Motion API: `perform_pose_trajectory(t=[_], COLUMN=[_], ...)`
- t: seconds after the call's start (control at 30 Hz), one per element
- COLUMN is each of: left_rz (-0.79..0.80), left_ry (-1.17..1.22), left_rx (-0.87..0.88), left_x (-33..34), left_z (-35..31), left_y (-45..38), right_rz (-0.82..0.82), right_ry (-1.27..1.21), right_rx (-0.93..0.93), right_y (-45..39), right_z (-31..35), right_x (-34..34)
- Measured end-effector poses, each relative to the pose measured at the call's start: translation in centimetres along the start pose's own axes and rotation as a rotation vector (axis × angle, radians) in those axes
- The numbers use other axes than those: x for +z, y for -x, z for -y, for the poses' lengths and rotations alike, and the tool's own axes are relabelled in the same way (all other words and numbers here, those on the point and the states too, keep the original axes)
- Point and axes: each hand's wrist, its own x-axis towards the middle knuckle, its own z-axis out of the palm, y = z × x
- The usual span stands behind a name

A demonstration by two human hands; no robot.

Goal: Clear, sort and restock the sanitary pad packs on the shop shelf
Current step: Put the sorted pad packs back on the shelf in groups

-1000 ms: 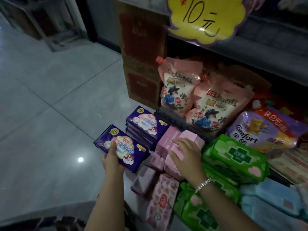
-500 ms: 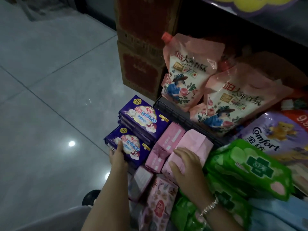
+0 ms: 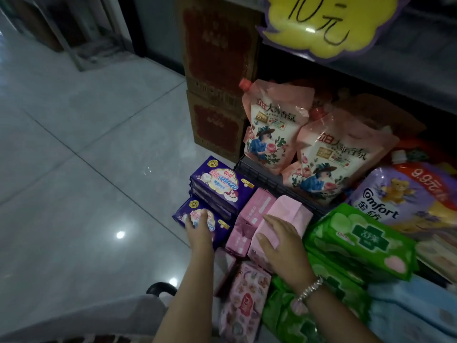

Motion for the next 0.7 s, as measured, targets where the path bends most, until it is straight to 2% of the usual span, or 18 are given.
perform_pose_trajectory(t=[0.1, 0.2, 0.37, 0.47, 0.6, 0.7], left_rz=[0.086, 0.171, 0.348, 0.403, 0.421, 0.442], left_ry=[-0.138, -0.250, -0.508, -0.611, -0.695, -0.745], left_rx=[0.230, 0.514, 1.013, 1.252, 1.489, 1.549], left_x=[1.1, 2.7, 5.6, 7.7, 11.7, 14.3], left_z=[-2.2, -4.9, -9.2, -11.6, -15.2, -17.9], left_y=[4.1, 9.0, 16.4, 20.1, 23.9, 26.2], right_rz=[-0.066, -0.199, -0.443, -0.535, -0.619, -0.669], right_ry=[0.008, 0.021, 0.097, 0.208, 0.343, 0.385], right_rx=[-0.031, -0.079, -0.152, -0.185, -0.228, -0.253], right_y=[1.0, 2.1, 3.0, 2.9, 2.0, 0.6], right_z=[1.6, 3.2, 5.4, 6.3, 7.1, 7.9], right_x=[-1.7, -4.8, -11.7, -16.3, -22.6, -26.6])
